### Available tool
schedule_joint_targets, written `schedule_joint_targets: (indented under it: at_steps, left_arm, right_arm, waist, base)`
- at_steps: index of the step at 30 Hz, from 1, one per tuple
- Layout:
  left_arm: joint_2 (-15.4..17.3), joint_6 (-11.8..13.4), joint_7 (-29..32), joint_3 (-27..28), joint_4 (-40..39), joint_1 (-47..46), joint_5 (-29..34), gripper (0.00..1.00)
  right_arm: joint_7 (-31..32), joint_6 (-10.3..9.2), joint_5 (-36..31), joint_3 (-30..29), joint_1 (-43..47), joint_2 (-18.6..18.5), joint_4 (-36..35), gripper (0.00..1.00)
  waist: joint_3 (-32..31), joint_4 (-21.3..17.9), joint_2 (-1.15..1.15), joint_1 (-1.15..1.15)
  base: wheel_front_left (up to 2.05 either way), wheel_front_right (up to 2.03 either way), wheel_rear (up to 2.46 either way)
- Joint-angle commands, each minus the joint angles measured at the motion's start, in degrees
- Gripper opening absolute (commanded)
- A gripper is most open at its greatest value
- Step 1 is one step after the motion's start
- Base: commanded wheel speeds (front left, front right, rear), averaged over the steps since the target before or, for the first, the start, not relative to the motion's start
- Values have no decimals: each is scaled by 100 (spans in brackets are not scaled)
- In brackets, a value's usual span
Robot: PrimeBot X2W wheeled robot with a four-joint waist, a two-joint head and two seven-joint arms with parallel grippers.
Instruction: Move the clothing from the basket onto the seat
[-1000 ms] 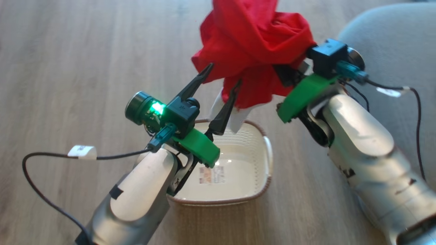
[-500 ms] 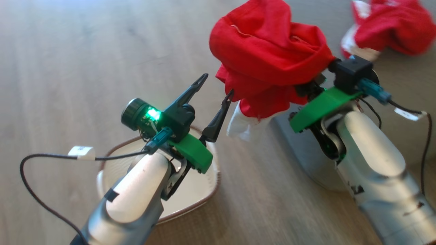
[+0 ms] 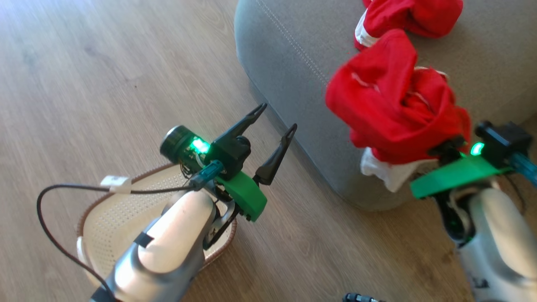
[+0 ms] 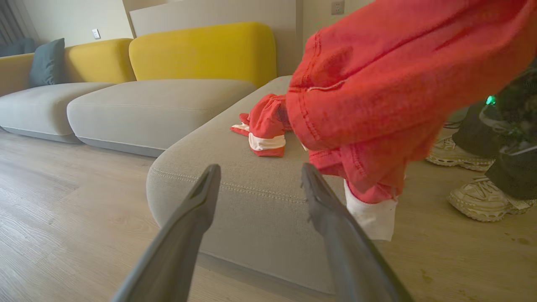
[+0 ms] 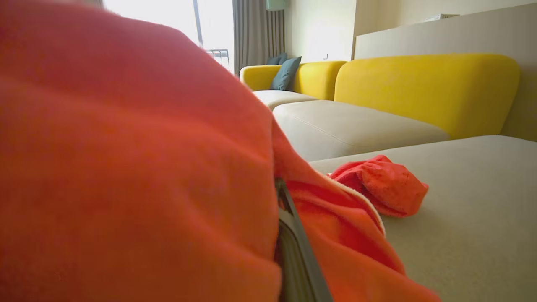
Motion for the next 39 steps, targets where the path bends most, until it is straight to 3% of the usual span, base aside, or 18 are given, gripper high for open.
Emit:
schedule_joint_targets:
  at_steps: [1,8,14,19,33,39]
  left_arm:
    - [21,-43,-53,181,-124,-351,45,100]
    - [79,-112,-53,135,1,-341,96,100]
    - [321,-44,69,103,-154,-327,189,100]
    - [489,11,208,88,-480,-365,281,100]
    - [757,-162,673,-216,-1488,-866,576,100]
    - [736,-231,687,-379,-1674,-1041,643,100]
  right_arm:
    - [-54,-1,-96,-116,-7,-157,-357,0]
    - [-54,-1,-390,-830,-364,-921,-412,0]
    - [-54,-1,-504,-1181,-1729,-1666,523,0]
    - [-54,-1,-390,-1501,-2541,-1876,1277,0]
    - [-20,-1,-641,-2711,-4550,-2836,3468,0]
    - [23,-1,-1064,-3168,-4885,-2765,4346,0]
  waist:
    - [120,-28,0,0]
    - [499,-30,0,0]
    - [1141,-6,0,0]
    - [1546,114,0,0]
    - [2836,1030,0,0]
    - [3130,1302,0,0]
  base:
    - [0,0,0]
    - [0,0,0]
    - [0,0,0]
    - [0,0,0]
    - [0,0,0]
    - [0,0,0]
